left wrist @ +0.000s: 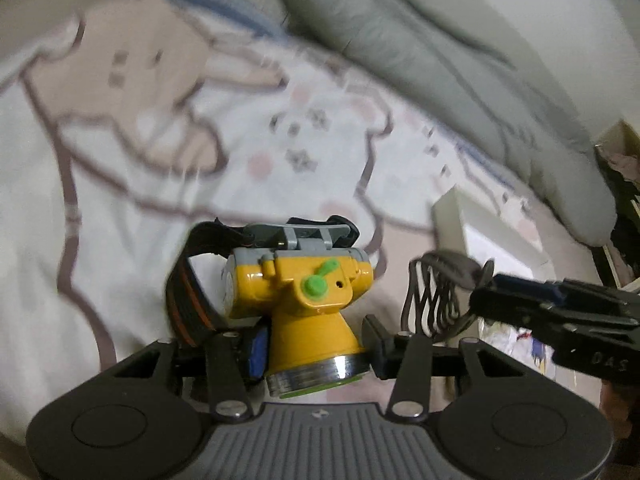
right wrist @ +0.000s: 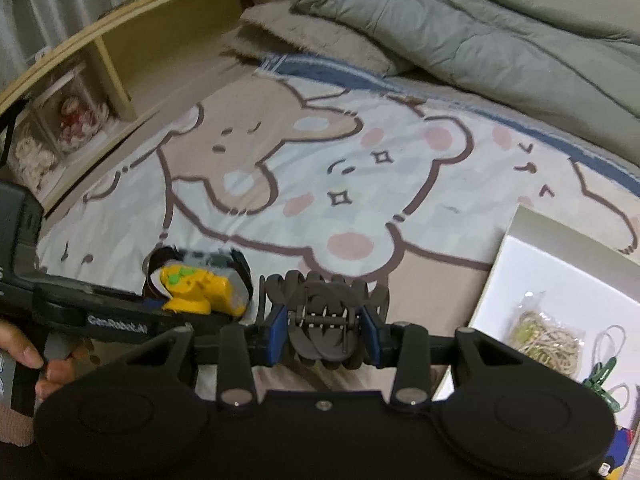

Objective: Organize objects
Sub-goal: 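Lift the yellow headlamp with the left tool while the right tool carries the clip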

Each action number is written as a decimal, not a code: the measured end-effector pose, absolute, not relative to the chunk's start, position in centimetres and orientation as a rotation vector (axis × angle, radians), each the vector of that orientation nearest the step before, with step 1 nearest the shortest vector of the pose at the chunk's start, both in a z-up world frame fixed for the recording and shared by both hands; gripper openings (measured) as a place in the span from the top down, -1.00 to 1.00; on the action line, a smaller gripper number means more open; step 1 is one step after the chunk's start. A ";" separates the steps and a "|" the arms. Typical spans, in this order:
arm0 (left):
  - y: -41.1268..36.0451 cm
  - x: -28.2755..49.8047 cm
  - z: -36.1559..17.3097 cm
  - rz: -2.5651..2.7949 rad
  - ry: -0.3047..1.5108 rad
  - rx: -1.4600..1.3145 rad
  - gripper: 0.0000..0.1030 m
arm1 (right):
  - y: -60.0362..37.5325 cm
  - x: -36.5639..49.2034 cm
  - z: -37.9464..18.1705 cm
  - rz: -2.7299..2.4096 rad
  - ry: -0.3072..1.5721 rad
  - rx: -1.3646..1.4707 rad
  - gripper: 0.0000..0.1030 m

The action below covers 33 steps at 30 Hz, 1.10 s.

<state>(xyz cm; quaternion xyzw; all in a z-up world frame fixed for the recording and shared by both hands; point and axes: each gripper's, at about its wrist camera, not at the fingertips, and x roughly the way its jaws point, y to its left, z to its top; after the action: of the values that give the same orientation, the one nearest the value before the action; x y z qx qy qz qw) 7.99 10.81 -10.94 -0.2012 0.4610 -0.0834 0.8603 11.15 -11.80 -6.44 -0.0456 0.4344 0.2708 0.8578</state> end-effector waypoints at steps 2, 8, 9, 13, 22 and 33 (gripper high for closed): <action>10.6 8.2 -9.8 -0.178 0.920 -0.395 0.06 | -12.0 11.2 -6.0 0.551 0.891 -0.093 0.22; 10.2 8.9 -7.2 -0.186 0.829 -0.354 0.06 | -12.8 11.1 -4.4 0.507 0.823 -0.076 0.22; 10.0 9.1 -6.7 -0.190 0.813 -0.349 0.06 | -13.0 11.1 -4.1 0.499 0.809 -0.074 0.22; 9.0 9.9 -5.0 -0.219 0.752 -0.326 0.06 | -14.2 11.3 -2.8 0.464 0.755 -0.053 0.22; 5.0 11.8 -2.7 -0.309 0.683 -0.299 0.06 | -19.6 12.7 0.1 0.340 0.645 -0.040 0.21; -3.5 15.0 -0.6 -0.441 0.594 -0.242 0.06 | -31.1 14.5 -0.5 0.112 0.591 0.042 0.21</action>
<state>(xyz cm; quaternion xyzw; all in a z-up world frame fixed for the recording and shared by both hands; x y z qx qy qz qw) 14.99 -3.51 -0.60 -0.1181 0.2896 -0.2147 0.9252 14.54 -31.08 -0.52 0.0209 0.2911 0.0552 0.9549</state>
